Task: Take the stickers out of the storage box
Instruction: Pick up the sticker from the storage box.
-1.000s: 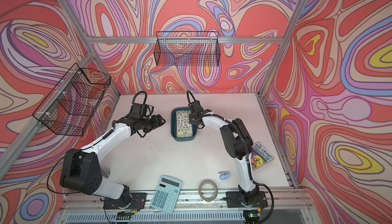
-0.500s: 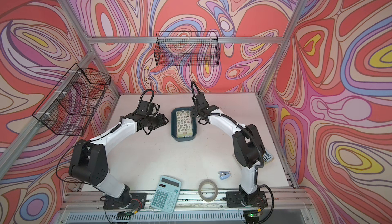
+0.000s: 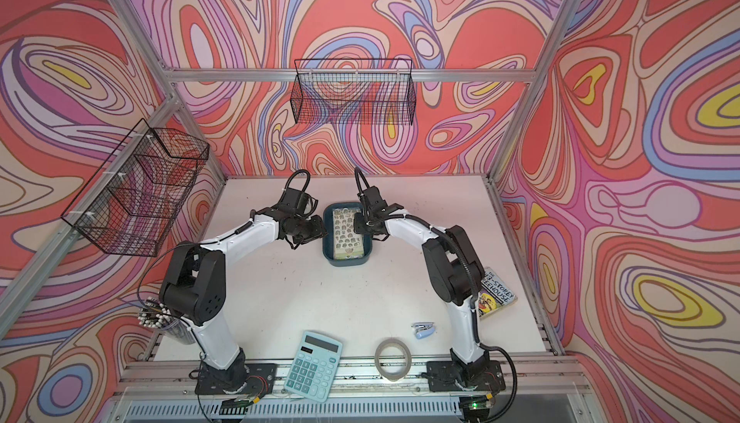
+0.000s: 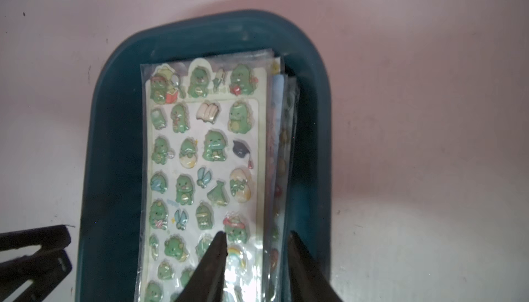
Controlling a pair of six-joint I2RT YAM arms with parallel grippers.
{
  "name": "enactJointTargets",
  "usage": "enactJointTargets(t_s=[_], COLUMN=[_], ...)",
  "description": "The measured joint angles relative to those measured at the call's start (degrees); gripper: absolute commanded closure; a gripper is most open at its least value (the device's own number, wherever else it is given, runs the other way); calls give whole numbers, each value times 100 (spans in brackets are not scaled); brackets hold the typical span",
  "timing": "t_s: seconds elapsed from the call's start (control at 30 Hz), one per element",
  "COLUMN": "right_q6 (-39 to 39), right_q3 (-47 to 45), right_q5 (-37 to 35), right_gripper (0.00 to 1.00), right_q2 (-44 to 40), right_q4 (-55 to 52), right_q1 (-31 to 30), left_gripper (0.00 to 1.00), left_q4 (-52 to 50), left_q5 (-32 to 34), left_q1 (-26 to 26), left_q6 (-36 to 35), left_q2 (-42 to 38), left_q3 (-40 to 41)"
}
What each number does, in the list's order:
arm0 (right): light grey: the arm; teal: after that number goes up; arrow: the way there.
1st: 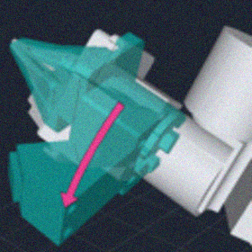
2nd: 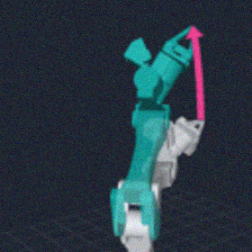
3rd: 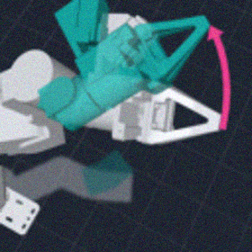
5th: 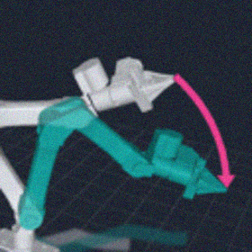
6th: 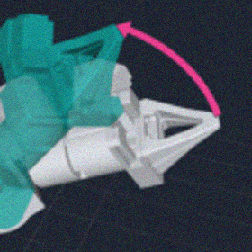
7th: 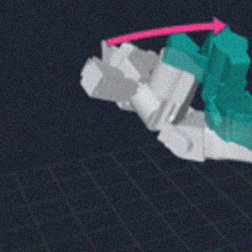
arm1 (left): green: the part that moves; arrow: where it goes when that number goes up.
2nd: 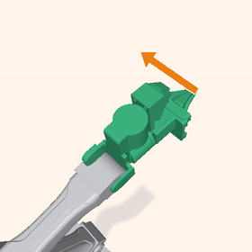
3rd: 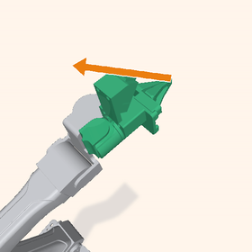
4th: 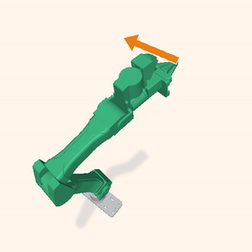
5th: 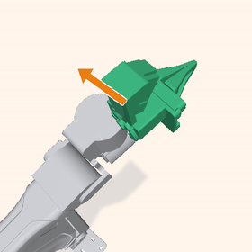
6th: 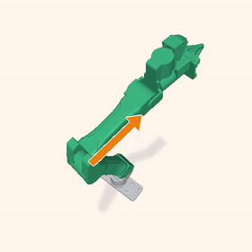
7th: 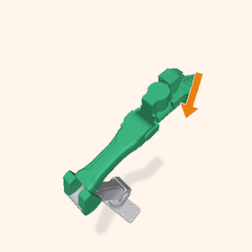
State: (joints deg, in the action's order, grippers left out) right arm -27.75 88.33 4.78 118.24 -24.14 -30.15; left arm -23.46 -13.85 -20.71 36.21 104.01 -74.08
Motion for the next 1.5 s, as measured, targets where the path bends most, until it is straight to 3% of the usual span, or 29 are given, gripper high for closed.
enactJointTargets(t_s=[0.07, 0.4, 1.1, 1.4, 1.5], right_q6=[2, 44, 4, -94, -142], right_q3=[66, 225, 186, 164, 160], right_q5=[7, -33, 131, 297, 413], right_gripper=[64, 88, 100, 100, 100], right_q2=[76, 317, -50, -190, -190], right_q4=[-42, 46, 184, 284, 306], right_q1=[-20, -68, -107, -107, -107], left_gripper=[53, 54, 54, 54, 58], left_q4=[-15, -46, -87, -170, -170], left_q5=[-2, -2, 44, 46, 44], left_q1=[0, -33, -37, -37, -37], left_q6=[-2, 0, 0, -2, -4], left_q2=[7, 81, 107, -11, -31], left_q3=[-9, -46, -127, -127, -127])
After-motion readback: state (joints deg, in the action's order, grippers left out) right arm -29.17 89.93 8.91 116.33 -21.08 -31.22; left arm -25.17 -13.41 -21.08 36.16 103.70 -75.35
